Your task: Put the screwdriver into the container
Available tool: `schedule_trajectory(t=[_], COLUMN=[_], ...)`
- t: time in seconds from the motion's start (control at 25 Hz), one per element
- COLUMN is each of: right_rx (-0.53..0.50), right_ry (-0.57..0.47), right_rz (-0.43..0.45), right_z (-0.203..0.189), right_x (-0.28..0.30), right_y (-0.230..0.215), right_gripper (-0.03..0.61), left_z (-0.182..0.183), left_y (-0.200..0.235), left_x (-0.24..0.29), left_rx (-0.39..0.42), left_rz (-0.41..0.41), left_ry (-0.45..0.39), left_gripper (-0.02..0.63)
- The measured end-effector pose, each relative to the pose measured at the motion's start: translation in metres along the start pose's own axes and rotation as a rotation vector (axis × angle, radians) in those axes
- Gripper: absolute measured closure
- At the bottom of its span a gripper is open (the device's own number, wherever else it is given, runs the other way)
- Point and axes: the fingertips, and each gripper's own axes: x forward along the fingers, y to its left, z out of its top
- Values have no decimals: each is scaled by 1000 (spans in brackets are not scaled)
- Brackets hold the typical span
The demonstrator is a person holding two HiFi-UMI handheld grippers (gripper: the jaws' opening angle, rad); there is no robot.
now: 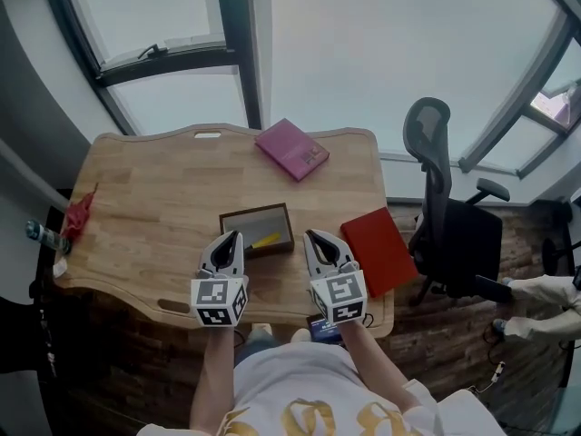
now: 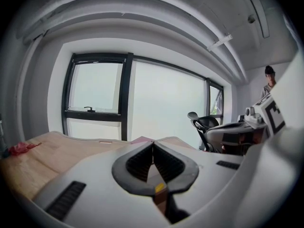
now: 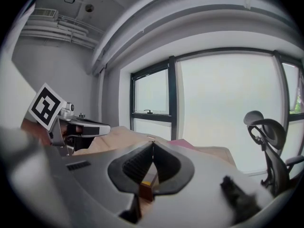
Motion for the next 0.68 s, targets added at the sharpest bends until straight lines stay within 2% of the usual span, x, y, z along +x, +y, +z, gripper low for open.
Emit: schedule_trajectory(t=[0.32,0.68], right_rx=[-3,22], right_ry=[-13,-43], right_rz=[-4,-18], right_z=[1,7], right_x=[-10,-21], right_y=[3,0], right_gripper=[548,548], left_z=[2,5], left_y=[4,0], left_x=[-16,-25], left_rx=[-29,-12], left_rz=[24,26], left_ry=[-15,-31], left_gripper=[600,600])
